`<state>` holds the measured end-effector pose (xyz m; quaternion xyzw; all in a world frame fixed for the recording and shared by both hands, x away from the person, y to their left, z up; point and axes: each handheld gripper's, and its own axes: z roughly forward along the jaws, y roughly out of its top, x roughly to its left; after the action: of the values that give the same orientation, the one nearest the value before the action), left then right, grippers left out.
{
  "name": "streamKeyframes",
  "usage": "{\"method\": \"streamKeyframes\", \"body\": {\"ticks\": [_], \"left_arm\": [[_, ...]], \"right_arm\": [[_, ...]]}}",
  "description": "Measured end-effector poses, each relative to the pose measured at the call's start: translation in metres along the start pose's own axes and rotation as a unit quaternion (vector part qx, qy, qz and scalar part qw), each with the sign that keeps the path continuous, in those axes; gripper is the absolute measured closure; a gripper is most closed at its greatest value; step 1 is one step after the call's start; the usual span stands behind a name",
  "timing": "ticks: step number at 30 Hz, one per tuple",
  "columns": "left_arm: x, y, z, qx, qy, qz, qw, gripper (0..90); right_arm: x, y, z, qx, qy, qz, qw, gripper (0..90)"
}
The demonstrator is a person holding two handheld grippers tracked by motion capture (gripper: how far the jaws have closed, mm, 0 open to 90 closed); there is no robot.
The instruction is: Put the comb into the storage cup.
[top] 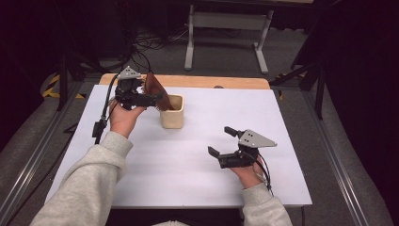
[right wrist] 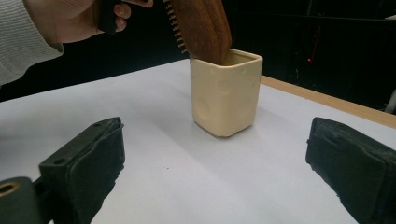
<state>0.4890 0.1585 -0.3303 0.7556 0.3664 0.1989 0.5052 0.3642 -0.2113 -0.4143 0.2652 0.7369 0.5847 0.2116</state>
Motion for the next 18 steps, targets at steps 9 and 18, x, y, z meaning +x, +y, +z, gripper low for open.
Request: {"method": "streamKeyframes", "body": {"ticks": [9,18], "left_arm": [[-0.011,0.008,-0.027,-0.055,-0.014,0.026,0.998,0.7],[-0.02,0.009,-0.05,-0.083,-0.032,0.039,0.9952,0.6]], "right_arm": [[-0.001,0.003,-0.002,-0.005,0.0,-0.001,1.0,4.9],[-0.003,0.005,-0.006,-0.007,-0.003,-0.003,1.0,4.7]]}}
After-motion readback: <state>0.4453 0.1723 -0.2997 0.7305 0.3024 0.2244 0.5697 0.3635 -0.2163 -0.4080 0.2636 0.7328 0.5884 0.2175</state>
